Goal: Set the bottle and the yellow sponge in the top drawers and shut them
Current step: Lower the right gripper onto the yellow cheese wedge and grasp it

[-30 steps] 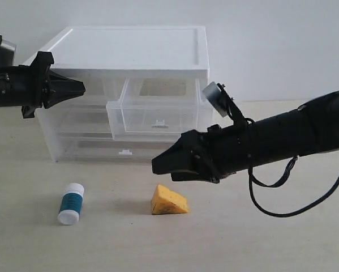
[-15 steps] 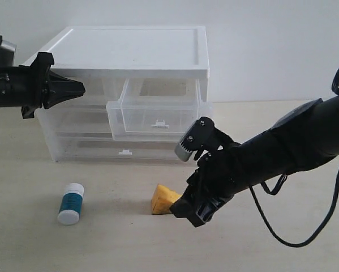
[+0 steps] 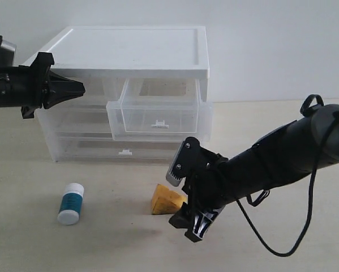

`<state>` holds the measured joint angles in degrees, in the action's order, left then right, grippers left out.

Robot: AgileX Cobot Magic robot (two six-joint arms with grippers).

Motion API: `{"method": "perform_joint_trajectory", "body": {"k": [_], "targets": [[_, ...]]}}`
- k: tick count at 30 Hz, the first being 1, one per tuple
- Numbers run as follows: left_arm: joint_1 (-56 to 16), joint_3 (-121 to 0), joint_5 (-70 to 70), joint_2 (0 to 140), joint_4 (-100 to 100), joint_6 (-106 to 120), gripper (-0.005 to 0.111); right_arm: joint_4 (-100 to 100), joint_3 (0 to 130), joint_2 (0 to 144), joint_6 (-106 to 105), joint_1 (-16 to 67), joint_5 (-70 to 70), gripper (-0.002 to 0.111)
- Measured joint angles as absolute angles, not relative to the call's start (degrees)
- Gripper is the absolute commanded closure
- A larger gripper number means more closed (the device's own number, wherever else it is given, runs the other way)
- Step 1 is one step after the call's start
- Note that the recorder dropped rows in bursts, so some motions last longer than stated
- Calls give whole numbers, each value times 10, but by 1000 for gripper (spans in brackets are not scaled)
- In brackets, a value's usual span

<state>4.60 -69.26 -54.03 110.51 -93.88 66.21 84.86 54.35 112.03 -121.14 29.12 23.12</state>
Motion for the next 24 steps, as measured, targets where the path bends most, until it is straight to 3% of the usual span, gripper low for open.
{"method": "perform_joint_trajectory", "body": {"k": [20, 22, 24], "targets": [[46, -693, -540, 1105, -939, 662, 103, 863, 613, 1177, -1216, 292, 272, 44], [46, -693, -540, 1105, -939, 662, 103, 863, 614, 1182, -1216, 292, 270, 52], [46, -693, -540, 1105, -939, 662, 103, 863, 616, 1185, -1217, 292, 266, 69]]}}
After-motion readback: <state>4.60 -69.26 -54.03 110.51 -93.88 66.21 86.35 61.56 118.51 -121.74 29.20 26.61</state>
